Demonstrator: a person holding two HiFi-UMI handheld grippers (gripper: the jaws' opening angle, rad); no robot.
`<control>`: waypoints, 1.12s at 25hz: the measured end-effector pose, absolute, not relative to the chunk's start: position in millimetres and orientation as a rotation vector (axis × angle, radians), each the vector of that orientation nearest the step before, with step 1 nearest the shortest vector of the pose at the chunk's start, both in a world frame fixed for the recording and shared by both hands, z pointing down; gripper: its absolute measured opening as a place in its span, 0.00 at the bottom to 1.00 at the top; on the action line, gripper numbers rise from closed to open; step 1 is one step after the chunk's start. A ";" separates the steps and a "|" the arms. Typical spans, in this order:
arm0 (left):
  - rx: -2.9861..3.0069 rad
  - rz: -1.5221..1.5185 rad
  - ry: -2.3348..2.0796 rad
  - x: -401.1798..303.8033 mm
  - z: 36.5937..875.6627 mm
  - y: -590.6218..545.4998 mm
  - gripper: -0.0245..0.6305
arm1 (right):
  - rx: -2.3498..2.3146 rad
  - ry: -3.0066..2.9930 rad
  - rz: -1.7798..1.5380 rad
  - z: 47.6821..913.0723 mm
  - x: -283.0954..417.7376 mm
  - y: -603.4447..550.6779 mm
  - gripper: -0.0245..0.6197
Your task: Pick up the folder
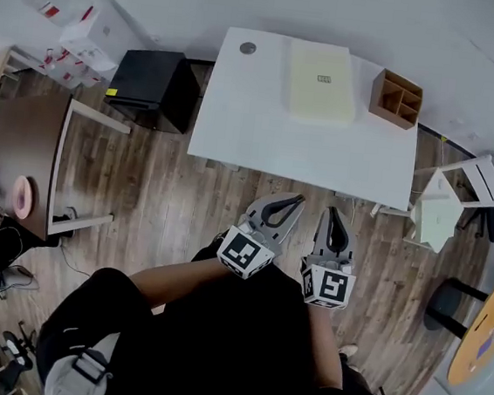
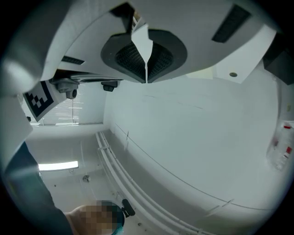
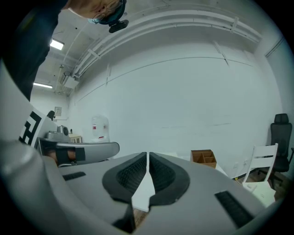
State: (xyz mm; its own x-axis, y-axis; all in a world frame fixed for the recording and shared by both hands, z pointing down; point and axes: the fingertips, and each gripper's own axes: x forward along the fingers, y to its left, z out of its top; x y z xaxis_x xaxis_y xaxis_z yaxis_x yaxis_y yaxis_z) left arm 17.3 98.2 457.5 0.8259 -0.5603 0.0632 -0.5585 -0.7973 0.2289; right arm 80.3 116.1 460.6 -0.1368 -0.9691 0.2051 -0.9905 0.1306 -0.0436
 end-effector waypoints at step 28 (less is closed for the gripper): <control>2.613 0.021 -1.093 -61.8 499.5 -65.6 0.07 | 1.908 -2.215 0.370 495.0 72.4 -28.9 0.10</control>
State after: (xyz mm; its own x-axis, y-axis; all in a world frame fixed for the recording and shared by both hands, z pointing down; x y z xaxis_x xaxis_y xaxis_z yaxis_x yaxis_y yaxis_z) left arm -61.8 -65.6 499.5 0.7093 -0.6927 0.1304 -0.6971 -0.6621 0.2749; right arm 72.4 -28.9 495.0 -0.1507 -0.9399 0.3064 -0.9885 0.1384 -0.0615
